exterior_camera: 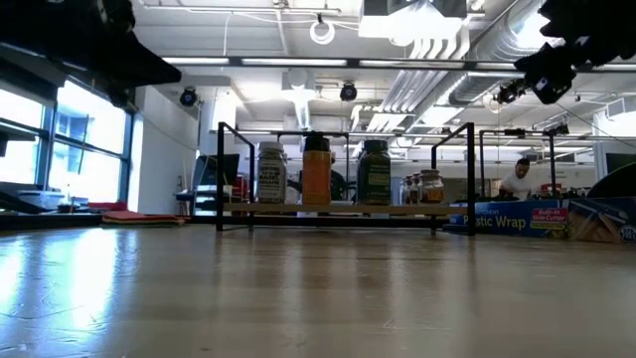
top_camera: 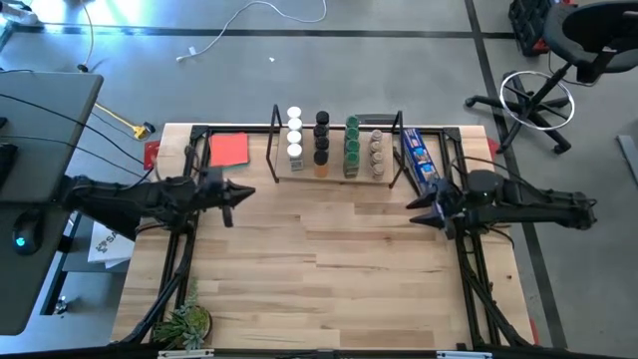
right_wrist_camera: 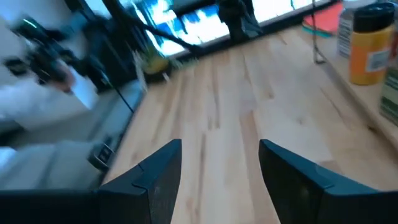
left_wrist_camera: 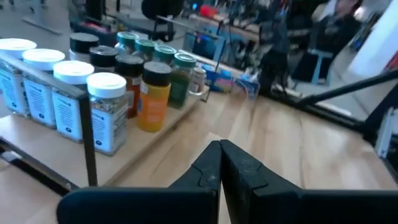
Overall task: Shelf spices
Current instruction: Return to Home Position
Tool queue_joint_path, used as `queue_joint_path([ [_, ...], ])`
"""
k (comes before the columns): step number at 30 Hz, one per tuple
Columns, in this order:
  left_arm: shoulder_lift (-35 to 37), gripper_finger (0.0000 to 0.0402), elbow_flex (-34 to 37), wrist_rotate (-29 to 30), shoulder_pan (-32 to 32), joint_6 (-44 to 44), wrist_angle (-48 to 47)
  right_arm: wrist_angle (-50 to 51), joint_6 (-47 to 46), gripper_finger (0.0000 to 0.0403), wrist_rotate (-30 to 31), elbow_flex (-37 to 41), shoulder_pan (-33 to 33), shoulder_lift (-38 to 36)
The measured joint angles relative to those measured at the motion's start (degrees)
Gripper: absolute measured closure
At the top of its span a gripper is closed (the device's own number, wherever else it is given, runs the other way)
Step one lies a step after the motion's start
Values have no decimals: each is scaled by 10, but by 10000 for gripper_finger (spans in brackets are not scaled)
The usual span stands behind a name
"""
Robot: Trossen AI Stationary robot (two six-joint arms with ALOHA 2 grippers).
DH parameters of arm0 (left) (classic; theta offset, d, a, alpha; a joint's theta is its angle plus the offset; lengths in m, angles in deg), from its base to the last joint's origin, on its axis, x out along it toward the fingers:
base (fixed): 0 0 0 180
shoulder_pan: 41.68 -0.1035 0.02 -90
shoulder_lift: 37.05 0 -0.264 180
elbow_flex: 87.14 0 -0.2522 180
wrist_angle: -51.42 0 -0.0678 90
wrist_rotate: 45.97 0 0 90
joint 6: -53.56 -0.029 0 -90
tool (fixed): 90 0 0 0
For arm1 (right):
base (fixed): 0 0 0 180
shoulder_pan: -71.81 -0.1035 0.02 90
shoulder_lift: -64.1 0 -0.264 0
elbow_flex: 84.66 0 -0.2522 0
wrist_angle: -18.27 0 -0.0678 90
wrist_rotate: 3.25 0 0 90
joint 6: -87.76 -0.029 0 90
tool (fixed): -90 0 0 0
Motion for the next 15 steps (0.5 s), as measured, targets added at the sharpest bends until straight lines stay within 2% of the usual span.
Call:
queue_joint_path([
  [8, 149, 399, 76, -44, -11, 20, -6, -80, -47, 197, -4, 102, 0, -106],
  [15, 216, 399, 140, -45, -11, 13, 4, -214, -73, 197, -50, 189, 0, -150],
])
